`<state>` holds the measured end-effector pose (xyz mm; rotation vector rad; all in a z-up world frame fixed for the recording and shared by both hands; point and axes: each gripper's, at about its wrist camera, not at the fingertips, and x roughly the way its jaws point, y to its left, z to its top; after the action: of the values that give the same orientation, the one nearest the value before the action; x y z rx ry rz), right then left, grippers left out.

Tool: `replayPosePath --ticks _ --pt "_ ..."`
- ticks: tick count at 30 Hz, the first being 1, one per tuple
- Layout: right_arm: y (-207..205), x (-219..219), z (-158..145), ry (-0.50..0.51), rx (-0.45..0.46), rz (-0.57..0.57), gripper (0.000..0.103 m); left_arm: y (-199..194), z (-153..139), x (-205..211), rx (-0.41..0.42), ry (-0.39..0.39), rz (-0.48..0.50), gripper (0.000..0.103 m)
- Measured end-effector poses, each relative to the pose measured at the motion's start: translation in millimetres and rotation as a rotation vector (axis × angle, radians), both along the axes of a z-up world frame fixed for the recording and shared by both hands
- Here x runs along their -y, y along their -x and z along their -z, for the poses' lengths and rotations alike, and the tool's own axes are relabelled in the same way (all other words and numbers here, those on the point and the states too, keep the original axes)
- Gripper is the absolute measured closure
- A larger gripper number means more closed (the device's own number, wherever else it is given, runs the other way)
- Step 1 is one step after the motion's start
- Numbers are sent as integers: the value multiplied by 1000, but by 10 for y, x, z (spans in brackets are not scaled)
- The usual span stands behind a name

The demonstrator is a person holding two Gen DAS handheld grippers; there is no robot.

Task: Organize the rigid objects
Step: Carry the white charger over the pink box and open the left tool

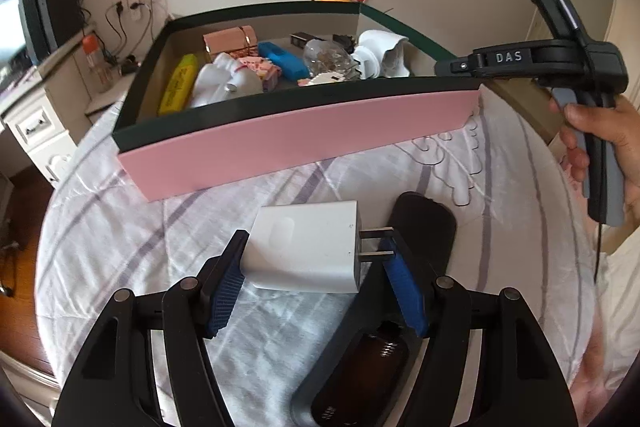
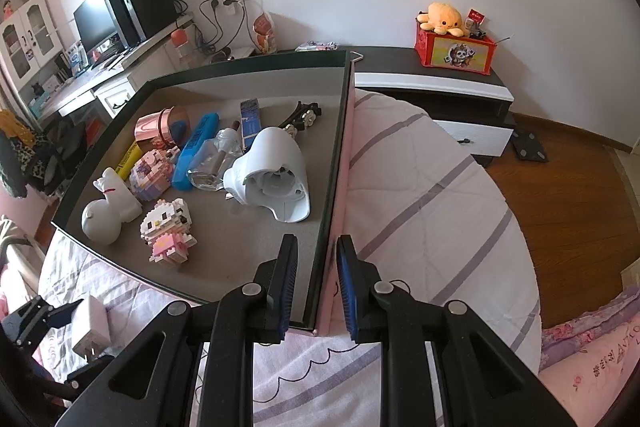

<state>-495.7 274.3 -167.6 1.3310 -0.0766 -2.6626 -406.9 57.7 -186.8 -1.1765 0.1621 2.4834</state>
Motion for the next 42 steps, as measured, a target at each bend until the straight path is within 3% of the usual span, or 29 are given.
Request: replayPosePath --ticks 7,22,30,35,42 --pt "-37 33 -24 -49 -14 8 91 10 -66 96 -32 36 -46 35" --pt "-26 35 -38 -59 -3 2 91 -27 -268 357 -66 -41 -94 35" --pt "-32 28 -37 -59 1 -1 91 -11 -553 470 -126 -26 -110 35" --pt "-32 39 -31 -72 3 -5 91 277 -803 358 -158 3 -82 35" --pt "-22 45 -30 -83 11 -20 91 899 -877 -18 -87 -33 -8 35"
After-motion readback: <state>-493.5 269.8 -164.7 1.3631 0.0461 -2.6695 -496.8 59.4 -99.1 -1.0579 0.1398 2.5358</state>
